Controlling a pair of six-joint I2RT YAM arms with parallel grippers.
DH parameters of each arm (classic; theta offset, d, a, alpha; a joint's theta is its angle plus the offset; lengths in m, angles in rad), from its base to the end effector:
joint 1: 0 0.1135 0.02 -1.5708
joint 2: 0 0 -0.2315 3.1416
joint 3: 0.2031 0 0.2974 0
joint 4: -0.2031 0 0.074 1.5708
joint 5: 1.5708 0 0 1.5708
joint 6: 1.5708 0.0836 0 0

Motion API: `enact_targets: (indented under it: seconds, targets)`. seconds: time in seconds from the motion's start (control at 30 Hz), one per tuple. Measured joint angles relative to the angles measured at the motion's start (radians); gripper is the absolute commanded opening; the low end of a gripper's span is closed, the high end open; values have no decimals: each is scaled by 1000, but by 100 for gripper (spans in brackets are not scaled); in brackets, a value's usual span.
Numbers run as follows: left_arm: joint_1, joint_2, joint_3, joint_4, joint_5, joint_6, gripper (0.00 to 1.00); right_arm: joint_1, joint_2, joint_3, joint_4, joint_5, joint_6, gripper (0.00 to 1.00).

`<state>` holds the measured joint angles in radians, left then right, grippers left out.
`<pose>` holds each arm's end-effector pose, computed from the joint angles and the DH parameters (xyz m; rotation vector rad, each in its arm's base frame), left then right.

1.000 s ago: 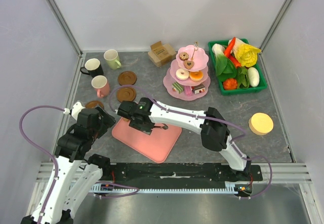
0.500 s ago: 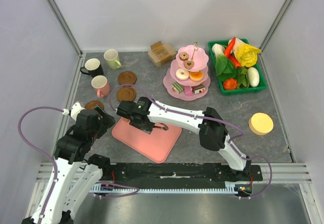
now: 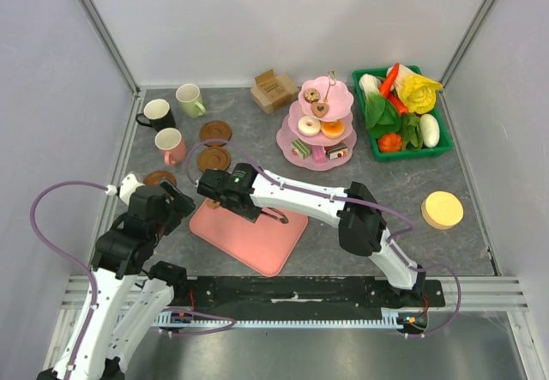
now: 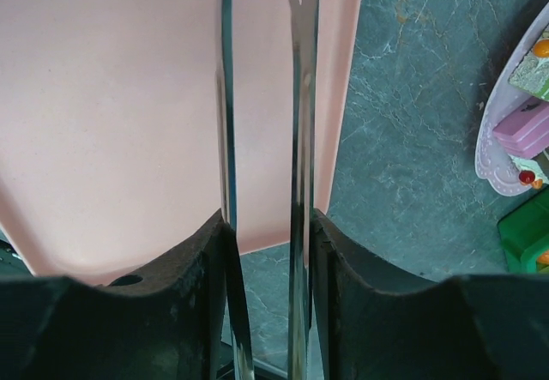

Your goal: Serve the afternoon tea

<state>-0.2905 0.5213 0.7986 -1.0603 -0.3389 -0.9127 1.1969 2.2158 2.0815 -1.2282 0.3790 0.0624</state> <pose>0.1913 -0.0282 0.2584 -0.8607 2.1419 -0.2168 0.2068 0.4423 0.1705 -1.4264 2.3412 -0.2562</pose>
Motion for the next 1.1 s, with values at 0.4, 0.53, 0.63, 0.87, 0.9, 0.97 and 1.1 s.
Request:
enact_targets:
  seconds: [0.4, 0.53, 0.63, 0.87, 0.9, 0.97, 1.1]
  targets:
    - [0, -4, 0, 0, 0, 0, 99, 0, -93, -73, 22, 23, 33, 49]
    - [0, 4, -3, 8, 6, 0, 99, 0, -137, -113, 66, 19, 43, 50]
    - [0, 10, -11, 25, 17, 0, 99, 0, -166, -142, 129, -7, 42, 53]
    - [-1, 14, -18, 29, 33, 0, 99, 0, -154, -140, 219, -84, 21, 58]
    - [-2, 14, -18, 29, 33, 0, 99, 1, -142, -131, 224, -90, 16, 59]
    - [-2, 13, -18, 29, 33, 0, 99, 3, -107, -119, 233, -90, -1, 61]
    - [-2, 6, -18, 29, 33, 0, 99, 6, -67, -119, 233, -80, -38, 63]
